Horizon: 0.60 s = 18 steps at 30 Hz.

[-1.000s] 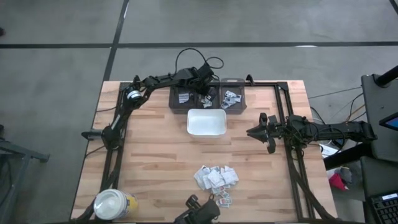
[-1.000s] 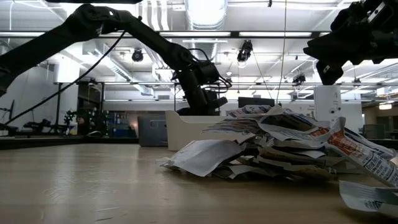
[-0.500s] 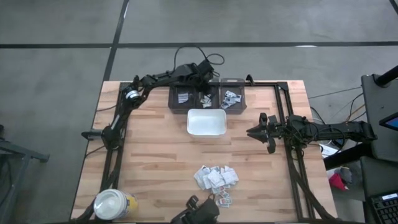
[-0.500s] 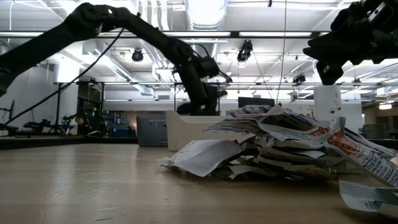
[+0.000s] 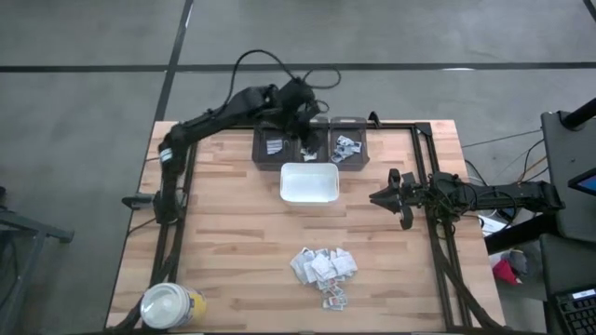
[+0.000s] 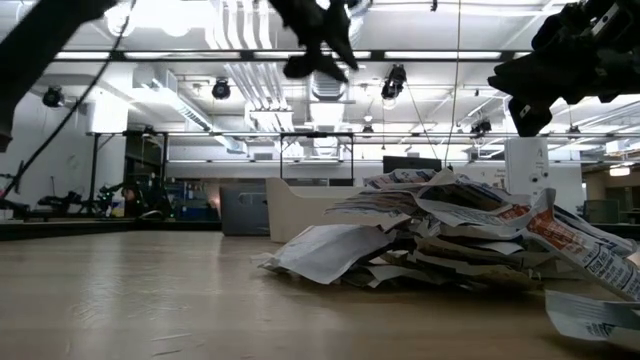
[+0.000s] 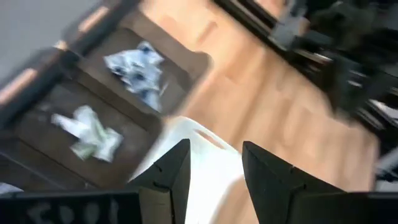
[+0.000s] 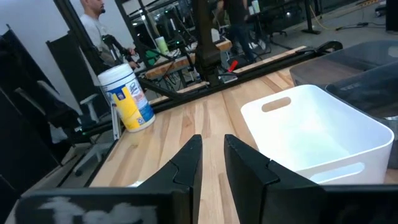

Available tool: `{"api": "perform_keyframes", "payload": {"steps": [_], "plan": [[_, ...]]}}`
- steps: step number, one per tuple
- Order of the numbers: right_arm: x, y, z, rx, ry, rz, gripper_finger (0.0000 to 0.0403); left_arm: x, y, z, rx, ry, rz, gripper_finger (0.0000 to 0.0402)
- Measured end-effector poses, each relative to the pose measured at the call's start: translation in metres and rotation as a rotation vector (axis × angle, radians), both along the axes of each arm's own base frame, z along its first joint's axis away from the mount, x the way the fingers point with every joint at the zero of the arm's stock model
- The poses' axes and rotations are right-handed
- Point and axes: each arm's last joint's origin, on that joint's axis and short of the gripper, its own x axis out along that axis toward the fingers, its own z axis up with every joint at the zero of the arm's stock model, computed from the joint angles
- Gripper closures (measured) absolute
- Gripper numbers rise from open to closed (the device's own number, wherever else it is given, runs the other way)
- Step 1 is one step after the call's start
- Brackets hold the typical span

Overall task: Pick & Place First Aid Supplies
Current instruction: Put the white fingertip band aid into the left black bin

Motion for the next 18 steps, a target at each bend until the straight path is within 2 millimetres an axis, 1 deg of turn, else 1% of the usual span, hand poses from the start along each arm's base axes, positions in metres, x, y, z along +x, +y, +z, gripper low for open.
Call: {"api": "perform_keyframes", "payload": {"steps": [2,5,6,9,13,15,18], "plan": [[0.0,0.0,0.0,0.0,0.0,0.001,0.0337,-0.005,-0.026,0.01,-0.009,-0.004,-0.002,0.0264],[0.0,0.0,0.0,0.0,0.0,0.001,0.0333,-0.011,-0.066,0.019,-0.013,-0.002,0.011,0.0264],[0.0,0.0,0.0,0.0,0.0,0.001,0.0331,-0.012,-0.079,0.02,-0.016,-0.003,0.017,0.0264],[0.0,0.0,0.0,0.0,0.0,0.001,0.0326,-0.012,-0.119,0.015,-0.03,0.016,0.031,0.0264],[0.0,0.0,0.0,0.001,0.0,0.004,0.0321,-0.009,-0.168,-0.003,-0.083,0.061,0.038,0.0264],[0.0,0.0,0.0,0.001,-0.001,0.004,0.0321,-0.01,-0.19,-0.015,-0.123,0.095,0.051,0.0264],[0.0,0.0,0.0,0.001,-0.001,0.006,0.0325,-0.012,-0.217,-0.037,-0.19,0.156,0.086,0.0264]]}}
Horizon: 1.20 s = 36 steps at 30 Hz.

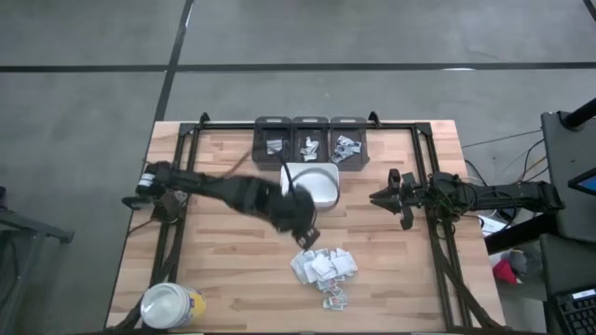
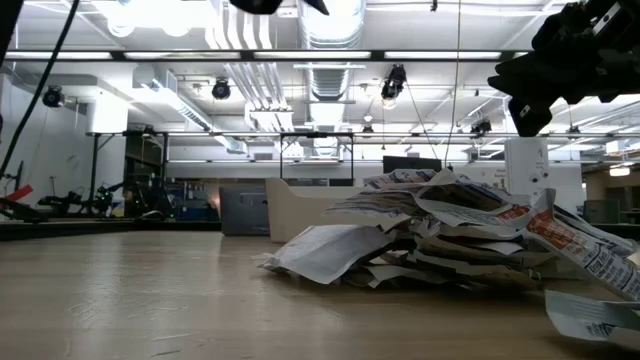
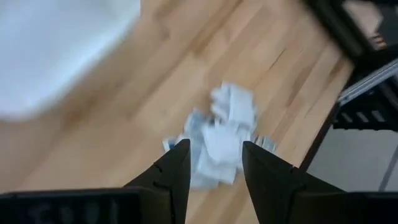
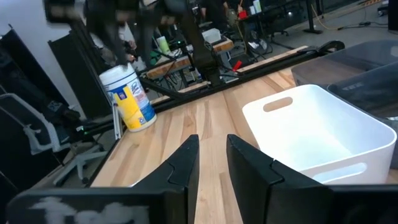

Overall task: Pick & Place First Aid Supplies
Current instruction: Put the white fingertip band aid into the left black bin

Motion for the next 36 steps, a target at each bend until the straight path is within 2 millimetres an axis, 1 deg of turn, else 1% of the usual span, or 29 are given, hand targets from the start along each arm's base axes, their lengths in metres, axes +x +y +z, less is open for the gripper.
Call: {"api": "perform_keyframes", "payload": {"steps": [5,8,10,14,17,20,24,27,30,36], "plan": [[0.0,0.0,0.0,0.0,0.0,0.0,0.0334,-0.007,-0.034,-0.04,-0.065,0.093,0.052,0.0264],[0.0,0.0,0.0,0.0,0.0,0.0,0.0338,-0.008,-0.049,-0.066,-0.035,0.09,-0.012,0.0264],[0.0,0.0,0.0,0.0,0.0,0.0,0.0339,-0.007,-0.056,-0.083,0.006,0.056,-0.07,0.0264],[0.0,0.0,0.0,0.0,-0.001,0.0,0.0337,-0.007,-0.062,-0.12,0.073,-0.007,-0.185,0.0264],[0.0,0.0,0.0,0.0,0.0,0.0,0.0332,-0.011,-0.061,-0.145,0.096,-0.03,-0.225,0.0264],[0.0,0.0,0.0,0.0,0.0,0.0,0.0327,-0.016,-0.056,-0.164,0.106,-0.016,-0.227,0.0264],[0.0,0.0,0.0,0.0,-0.001,0.0,0.0322,-0.02,-0.052,-0.179,0.141,-0.027,-0.236,0.0264],[0.0,0.0,0.0,0.0,0.0,0.0,0.032,-0.021,-0.049,-0.186,0.175,-0.045,-0.244,0.0264],[0.0,0.0,0.0,0.0,0.0,0.0,0.0319,-0.021,-0.044,-0.189,0.188,-0.037,-0.24,0.0264],[0.0,0.0,0.0,0.0,0.0,0.0,0.0328,-0.015,-0.03,-0.188,0.195,-0.052,-0.211,0.0264]]}}
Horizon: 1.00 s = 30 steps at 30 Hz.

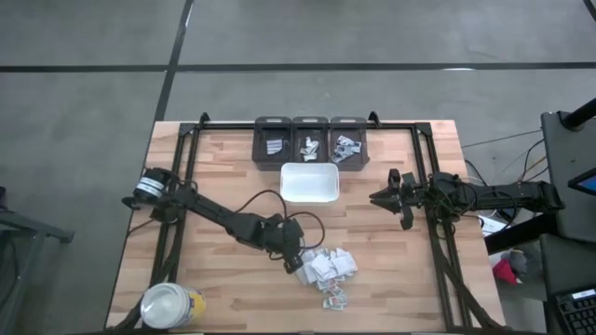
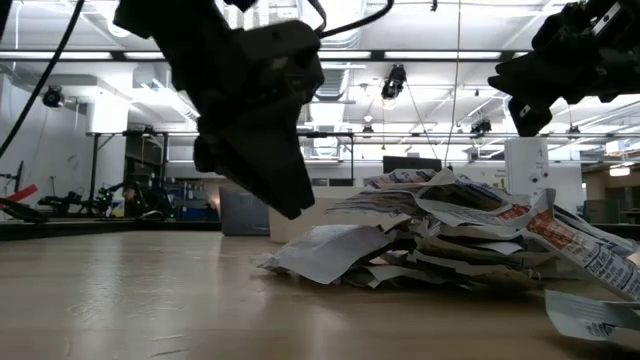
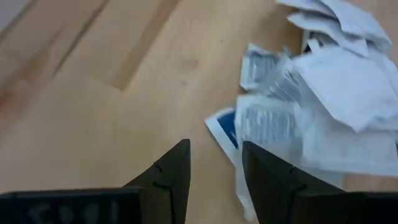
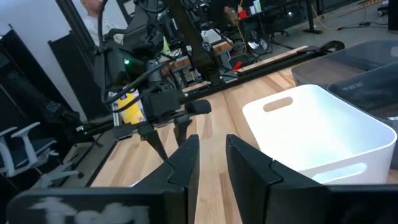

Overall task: Pick & Place First Aid Supplies
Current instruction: Put the white fingertip band aid into the left black bin

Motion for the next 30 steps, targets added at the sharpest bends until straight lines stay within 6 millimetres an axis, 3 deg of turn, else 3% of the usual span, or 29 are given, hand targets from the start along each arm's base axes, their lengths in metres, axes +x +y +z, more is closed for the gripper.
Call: {"api": "perform_keyframes", "payload": {"steps": [20,30], "plan": [[0.0,0.0,0.0,0.0,0.002,0.0,0.0318,-0.001,0.002,-0.006,-0.039,0.015,-0.058,0.0264],[0.0,0.0,0.0,0.0,0.002,0.0,0.0334,-0.004,0.003,-0.015,-0.066,-0.009,-0.047,0.0264]]}}
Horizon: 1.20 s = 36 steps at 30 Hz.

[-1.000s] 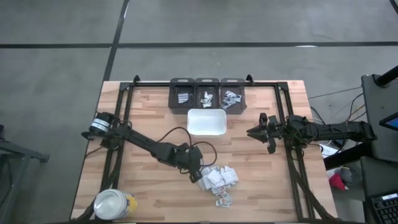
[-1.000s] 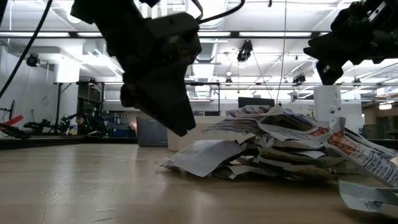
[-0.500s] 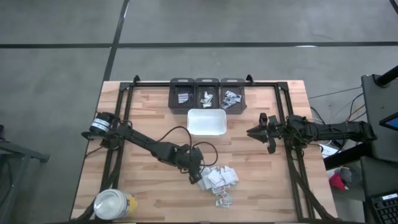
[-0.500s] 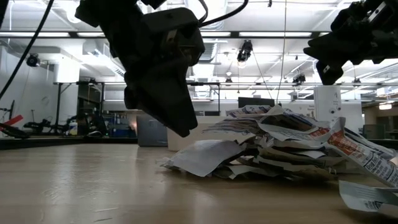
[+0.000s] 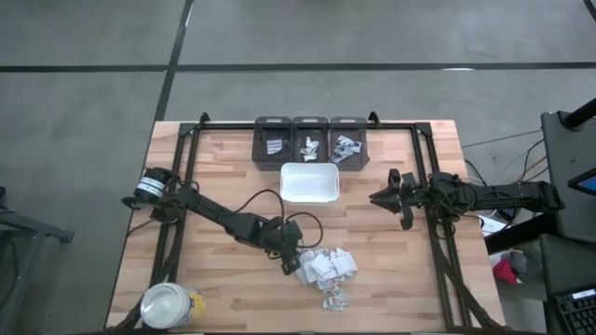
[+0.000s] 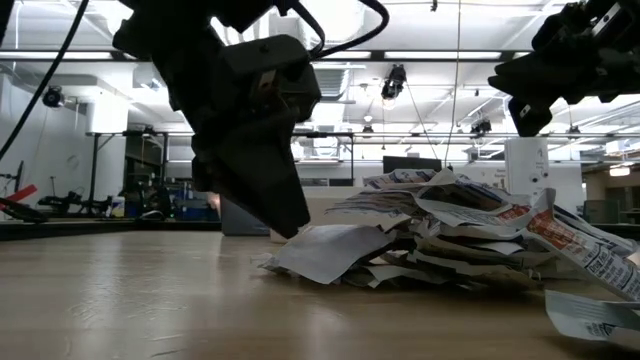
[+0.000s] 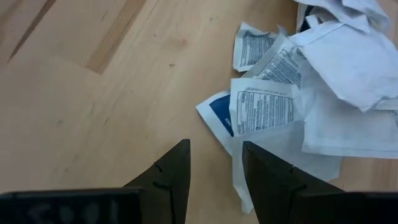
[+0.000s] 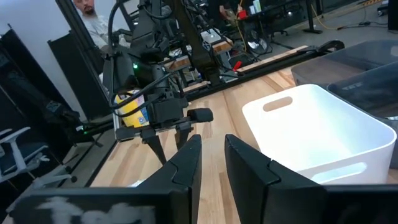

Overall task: Pick & Place First Aid Supplies
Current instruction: Put the white fingertip band aid into the left black bin

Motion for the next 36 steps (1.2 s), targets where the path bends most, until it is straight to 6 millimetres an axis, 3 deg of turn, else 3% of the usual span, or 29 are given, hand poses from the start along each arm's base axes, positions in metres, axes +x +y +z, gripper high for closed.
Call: {"api": "perform_keyframes", "payload": {"steps": [21,36], "plan": [[0.0,0.0,0.0,0.0,0.001,0.0,0.0319,0.008,-0.005,-0.011,-0.075,-0.021,-0.061,0.0265],[0.0,0.0,0.0,0.0,0.001,0.0,0.0337,0.006,-0.007,-0.013,-0.117,0.022,-0.089,0.0307]]}}
